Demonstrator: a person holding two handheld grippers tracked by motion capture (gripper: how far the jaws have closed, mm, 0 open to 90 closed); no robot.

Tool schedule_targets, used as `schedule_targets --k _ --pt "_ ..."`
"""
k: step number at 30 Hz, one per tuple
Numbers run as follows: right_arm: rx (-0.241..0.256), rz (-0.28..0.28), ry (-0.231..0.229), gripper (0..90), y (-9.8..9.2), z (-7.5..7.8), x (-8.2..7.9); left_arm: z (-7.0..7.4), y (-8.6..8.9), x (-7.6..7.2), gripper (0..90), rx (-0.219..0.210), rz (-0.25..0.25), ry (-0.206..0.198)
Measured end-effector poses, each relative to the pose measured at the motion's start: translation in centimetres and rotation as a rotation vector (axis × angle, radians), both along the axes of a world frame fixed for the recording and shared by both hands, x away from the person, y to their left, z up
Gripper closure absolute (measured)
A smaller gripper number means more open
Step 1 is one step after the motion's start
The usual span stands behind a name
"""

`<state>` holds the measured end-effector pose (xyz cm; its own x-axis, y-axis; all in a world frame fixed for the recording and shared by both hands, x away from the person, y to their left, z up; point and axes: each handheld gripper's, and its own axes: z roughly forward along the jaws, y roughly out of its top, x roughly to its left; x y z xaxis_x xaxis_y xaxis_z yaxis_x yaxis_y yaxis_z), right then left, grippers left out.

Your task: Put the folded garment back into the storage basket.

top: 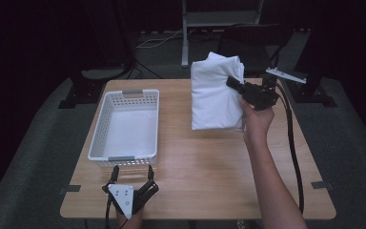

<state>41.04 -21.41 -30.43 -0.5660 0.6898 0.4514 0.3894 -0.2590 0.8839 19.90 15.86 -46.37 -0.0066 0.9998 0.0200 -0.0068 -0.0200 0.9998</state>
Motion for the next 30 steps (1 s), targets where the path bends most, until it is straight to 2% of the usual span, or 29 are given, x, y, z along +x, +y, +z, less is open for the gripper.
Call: schedule_targets --k 12,16,30 --pt "0.015 0.039 0.009 67.9 2.8 0.2 0.9 0.0 0.0 0.0 2.2 0.001 0.005 0.001" --pt "0.001 0.054 0.01 67.9 3.9 0.2 1.2 0.0 0.0 0.0 2.2 0.001 0.007 0.0" --pt "0.028 0.087 0.035 67.7 6.9 -0.1 2.3 0.0 0.0 -0.1 2.2 0.0 0.018 -0.003"
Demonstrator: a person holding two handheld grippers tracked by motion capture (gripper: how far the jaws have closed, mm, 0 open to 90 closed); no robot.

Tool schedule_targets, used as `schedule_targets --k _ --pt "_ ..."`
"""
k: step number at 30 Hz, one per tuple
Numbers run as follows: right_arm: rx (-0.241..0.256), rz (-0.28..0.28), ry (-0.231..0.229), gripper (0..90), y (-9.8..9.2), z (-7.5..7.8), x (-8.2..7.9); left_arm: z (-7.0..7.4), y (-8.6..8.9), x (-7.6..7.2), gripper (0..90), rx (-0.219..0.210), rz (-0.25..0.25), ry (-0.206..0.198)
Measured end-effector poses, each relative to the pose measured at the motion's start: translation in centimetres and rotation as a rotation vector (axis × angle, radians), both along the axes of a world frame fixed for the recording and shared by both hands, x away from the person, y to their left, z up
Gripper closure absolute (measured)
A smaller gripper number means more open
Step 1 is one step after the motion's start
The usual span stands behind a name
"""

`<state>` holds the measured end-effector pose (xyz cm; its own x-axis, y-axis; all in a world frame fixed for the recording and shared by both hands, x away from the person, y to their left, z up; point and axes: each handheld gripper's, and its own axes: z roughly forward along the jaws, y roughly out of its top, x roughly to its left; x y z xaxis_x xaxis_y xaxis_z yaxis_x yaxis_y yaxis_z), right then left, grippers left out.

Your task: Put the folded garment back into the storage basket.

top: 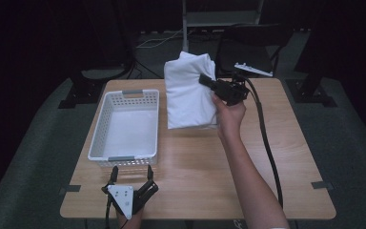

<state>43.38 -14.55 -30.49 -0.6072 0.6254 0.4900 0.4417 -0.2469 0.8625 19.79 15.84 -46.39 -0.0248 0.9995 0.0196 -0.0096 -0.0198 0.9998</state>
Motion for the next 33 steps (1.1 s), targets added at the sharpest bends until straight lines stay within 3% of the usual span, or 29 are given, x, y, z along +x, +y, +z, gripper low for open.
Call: schedule_targets --k 10,25,33 --pt "0.025 0.027 0.025 67.8 2.3 -0.8 0.8 0.0 0.0 0.0 2.2 0.0 0.007 0.0" --pt "0.06 0.037 0.046 67.7 5.6 -0.1 1.2 0.0 -0.1 0.0 2.2 0.002 0.02 0.003" --pt "0.066 0.072 0.055 67.8 8.2 -0.3 1.4 0.0 -0.1 0.0 2.2 0.001 0.025 -0.001"
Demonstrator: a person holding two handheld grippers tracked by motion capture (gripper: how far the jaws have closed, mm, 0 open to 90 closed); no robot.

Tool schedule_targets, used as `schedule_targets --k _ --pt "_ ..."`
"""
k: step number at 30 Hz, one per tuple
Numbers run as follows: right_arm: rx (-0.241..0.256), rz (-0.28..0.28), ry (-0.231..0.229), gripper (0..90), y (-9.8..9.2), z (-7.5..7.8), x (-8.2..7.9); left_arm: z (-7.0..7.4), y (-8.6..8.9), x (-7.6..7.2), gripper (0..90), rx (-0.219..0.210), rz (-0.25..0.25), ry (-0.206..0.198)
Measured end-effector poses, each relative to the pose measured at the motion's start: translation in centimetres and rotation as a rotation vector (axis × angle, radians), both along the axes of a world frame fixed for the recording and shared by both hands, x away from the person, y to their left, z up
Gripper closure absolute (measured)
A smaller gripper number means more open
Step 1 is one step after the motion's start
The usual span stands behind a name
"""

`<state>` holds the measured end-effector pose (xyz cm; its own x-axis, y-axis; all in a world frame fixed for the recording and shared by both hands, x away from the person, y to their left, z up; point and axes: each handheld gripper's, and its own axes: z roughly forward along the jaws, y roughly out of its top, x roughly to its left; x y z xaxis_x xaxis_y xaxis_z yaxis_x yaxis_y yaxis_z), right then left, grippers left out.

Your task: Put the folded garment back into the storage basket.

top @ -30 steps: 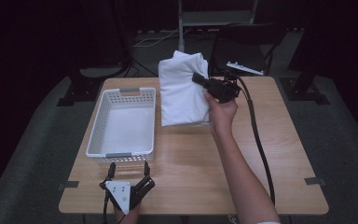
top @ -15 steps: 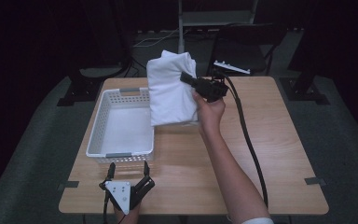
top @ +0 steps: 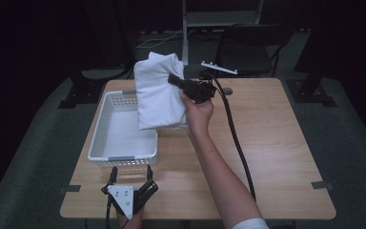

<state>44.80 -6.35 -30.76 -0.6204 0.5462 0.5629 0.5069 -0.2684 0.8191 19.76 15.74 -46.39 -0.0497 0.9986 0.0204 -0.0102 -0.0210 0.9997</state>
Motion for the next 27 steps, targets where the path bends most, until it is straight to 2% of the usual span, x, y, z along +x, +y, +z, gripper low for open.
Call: schedule_targets --k 10,24,27 --pt "0.024 0.024 0.029 67.8 2.4 -0.8 0.6 0.0 0.0 -0.1 2.2 -0.002 0.006 -0.004" --pt "0.026 0.061 0.03 67.7 5.4 -0.9 0.7 0.0 0.0 -0.1 2.2 -0.001 0.012 -0.006" --pt "0.019 0.073 0.028 67.7 6.1 -0.8 0.6 0.0 0.0 -0.1 2.2 0.0 0.012 0.005"
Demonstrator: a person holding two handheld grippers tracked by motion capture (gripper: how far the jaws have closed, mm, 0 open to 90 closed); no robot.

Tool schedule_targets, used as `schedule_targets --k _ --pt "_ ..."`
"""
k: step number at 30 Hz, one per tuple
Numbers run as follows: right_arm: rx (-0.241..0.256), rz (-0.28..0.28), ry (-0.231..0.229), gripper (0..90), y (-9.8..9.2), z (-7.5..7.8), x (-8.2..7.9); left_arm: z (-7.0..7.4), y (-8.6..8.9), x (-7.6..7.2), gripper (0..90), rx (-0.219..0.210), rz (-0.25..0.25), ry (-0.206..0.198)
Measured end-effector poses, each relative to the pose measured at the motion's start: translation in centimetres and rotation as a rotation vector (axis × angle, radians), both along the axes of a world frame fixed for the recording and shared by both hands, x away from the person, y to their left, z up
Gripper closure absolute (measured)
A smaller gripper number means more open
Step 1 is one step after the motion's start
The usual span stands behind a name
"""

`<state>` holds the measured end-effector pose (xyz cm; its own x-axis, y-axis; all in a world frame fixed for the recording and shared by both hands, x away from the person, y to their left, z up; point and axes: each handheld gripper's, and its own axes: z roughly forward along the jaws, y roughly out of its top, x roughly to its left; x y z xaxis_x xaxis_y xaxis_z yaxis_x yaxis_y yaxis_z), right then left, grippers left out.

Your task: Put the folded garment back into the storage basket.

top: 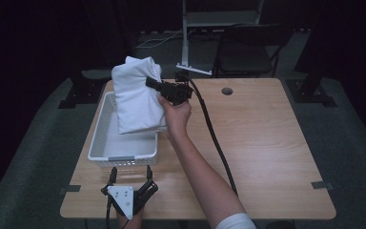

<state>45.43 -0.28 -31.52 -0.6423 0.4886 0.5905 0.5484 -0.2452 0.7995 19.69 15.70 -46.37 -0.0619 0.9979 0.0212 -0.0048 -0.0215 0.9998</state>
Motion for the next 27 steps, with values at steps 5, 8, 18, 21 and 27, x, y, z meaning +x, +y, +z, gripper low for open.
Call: schedule_targets --k 5,8,18,21,27 --pt "0.008 0.017 0.011 67.7 0.7 0.0 0.0 0.0 0.0 0.0 2.2 -0.001 -0.002 -0.001" --pt "0.008 0.023 0.004 67.7 1.4 0.2 0.0 0.0 0.0 -0.1 2.2 -0.003 -0.008 -0.008" --pt "0.036 0.049 0.024 67.7 3.4 0.3 0.0 0.0 0.0 -0.1 2.2 -0.004 -0.007 -0.012" --pt "0.041 0.057 0.031 67.7 3.9 0.2 0.0 0.0 0.0 -0.1 2.2 -0.005 -0.006 -0.013" --pt "0.039 0.066 0.039 67.7 4.7 0.2 -0.1 0.0 0.0 -0.1 2.2 -0.004 -0.006 -0.012"
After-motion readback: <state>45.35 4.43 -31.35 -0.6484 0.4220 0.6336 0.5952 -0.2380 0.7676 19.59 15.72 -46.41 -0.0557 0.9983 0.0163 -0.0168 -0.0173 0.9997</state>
